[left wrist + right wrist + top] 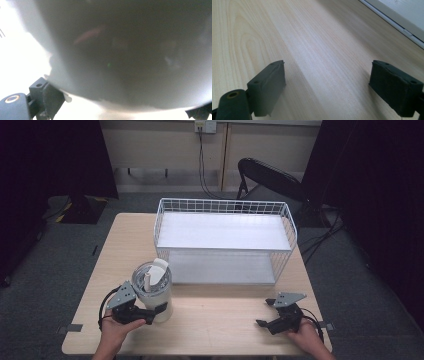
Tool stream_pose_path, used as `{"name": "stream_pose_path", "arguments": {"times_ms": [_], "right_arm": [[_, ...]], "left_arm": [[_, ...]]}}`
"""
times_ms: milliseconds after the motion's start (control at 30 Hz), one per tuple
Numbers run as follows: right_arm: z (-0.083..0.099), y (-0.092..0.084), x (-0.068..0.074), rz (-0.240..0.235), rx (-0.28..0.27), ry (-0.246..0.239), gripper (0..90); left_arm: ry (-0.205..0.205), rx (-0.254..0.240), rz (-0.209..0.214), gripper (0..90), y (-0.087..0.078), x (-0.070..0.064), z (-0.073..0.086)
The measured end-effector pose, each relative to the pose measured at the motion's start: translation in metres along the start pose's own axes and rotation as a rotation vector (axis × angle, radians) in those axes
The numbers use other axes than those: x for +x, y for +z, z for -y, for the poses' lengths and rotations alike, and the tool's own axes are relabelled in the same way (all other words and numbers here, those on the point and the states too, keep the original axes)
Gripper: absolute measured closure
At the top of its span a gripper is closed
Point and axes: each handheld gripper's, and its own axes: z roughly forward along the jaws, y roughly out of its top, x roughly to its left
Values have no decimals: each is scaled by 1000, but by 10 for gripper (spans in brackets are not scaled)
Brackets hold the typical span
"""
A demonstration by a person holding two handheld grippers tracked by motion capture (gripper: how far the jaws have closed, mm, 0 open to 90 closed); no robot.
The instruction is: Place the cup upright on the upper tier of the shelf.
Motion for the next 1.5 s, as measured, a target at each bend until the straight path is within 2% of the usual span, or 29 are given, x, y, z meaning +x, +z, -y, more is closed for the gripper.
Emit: {"name": "stream_pose_path", "arguments": {"times_ms": [33,67,100,167,233,400,500,567,933,1100,1233,1500], "right_arm": [[0,0,0,0,0,0,127],[0,0,0,0,0,0,127],[0,0,0,0,0,0,127],[0,0,0,0,0,0,126],[0,0,0,0,0,0,127],[0,0,0,-1,0,0,127],[0,0,0,0,0,0,127],[0,0,0,0,0,0,126],[0,0,0,0,0,0,127],[0,0,0,0,0,0,127],[0,0,0,0,0,0,127],[0,0,0,0,0,0,127]], "left_arm": [[3,-2,9,87,0,1,1],[-4,-6,-2,88,-1,1,1],[-23,-17,-3,88,-1,1,2],[-35,-29,-1,89,-1,3,3],[-32,-30,-8,89,-3,4,3],[-62,-34,14,90,-2,2,3],[-62,-20,17,90,0,0,0],[-50,-19,21,90,1,-1,-4],[-73,-60,30,90,5,-2,-24],[-68,-58,28,90,6,-1,-35],[-83,-53,19,91,7,1,-43],[-71,-39,11,90,9,3,-59]]}}
